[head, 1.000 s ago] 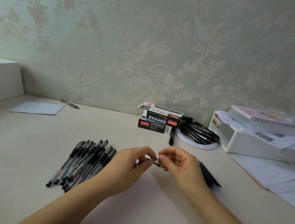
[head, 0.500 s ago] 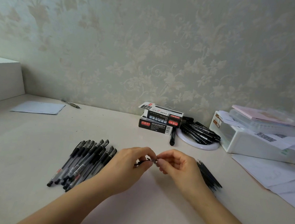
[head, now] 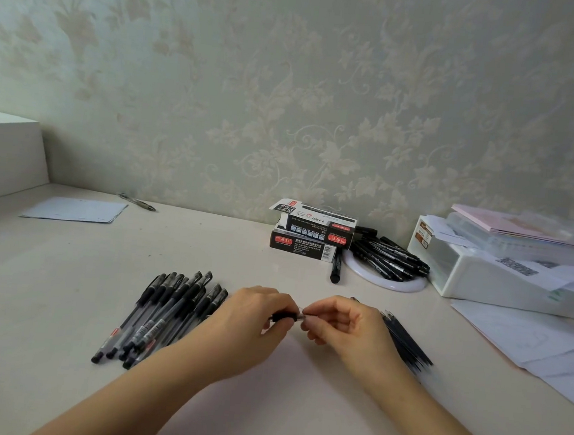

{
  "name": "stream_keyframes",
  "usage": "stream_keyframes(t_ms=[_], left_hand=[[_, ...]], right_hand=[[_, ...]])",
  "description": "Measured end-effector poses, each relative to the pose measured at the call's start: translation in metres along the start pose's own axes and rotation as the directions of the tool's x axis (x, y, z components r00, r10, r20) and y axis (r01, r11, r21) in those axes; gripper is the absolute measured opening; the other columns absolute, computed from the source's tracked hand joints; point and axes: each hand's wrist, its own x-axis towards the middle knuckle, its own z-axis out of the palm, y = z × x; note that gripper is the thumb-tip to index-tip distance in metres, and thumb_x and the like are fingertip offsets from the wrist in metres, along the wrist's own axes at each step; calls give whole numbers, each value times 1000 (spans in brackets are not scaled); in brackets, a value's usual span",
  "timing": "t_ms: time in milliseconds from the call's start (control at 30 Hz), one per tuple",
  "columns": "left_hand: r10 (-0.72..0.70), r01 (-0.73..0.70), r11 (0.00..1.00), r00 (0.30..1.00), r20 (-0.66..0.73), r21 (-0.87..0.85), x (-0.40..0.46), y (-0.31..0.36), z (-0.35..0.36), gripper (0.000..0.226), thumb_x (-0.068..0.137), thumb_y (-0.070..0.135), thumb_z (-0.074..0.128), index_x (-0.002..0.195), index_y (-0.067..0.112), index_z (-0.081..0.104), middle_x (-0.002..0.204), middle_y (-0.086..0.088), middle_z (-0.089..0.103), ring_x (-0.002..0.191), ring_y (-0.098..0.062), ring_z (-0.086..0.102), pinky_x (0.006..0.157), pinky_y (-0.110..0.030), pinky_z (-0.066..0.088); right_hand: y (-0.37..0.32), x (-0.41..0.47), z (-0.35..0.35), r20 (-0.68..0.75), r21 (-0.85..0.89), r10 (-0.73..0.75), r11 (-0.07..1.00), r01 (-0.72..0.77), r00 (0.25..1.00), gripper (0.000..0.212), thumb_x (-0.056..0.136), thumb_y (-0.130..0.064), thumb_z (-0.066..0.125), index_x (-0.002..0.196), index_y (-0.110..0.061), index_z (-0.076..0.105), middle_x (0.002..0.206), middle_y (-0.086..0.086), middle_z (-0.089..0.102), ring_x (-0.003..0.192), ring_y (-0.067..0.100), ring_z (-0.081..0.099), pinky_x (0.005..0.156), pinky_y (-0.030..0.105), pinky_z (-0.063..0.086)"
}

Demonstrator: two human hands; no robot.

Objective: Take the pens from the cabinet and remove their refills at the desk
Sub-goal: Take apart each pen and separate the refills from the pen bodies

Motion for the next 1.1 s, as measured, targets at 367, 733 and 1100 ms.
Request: stream_keyframes(t_ms=[367, 733, 1100], left_hand=[[24, -24, 1000, 1000, -19, -7, 1, 4, 0, 14, 95, 27, 57, 104, 29, 68, 90, 13, 67, 86, -3, 53, 78, -21, 43], [-3, 2, 1000, 999, -44, -11, 1, 1, 2, 12, 93, 27, 58, 100, 30, 68, 86, 13, 65, 83, -5, 54, 74, -21, 42], [-20, 19, 1000, 999, -47, -9, 1, 0, 1, 11, 93, 27, 60, 99, 30, 68, 87, 15, 66, 82, -2, 53, 71, -10, 37]], right_hand=[[8, 2, 0, 20, -276, -48, 960, 52, 999, 40, 91, -49, 53, 70, -19, 67, 60, -2, 66, 55, 3, 56, 59, 17, 44], [12, 3, -1, 78, -257, -85, 961, 103, 993, 14, 95, -34, 62, 83, -27, 65, 73, -4, 68, 63, 7, 54, 66, 30, 45], [14, 4, -2, 96, -229, -89, 967, 109, 991, 10, 94, -34, 62, 86, -29, 64, 78, -5, 69, 65, 7, 54, 64, 18, 43]])
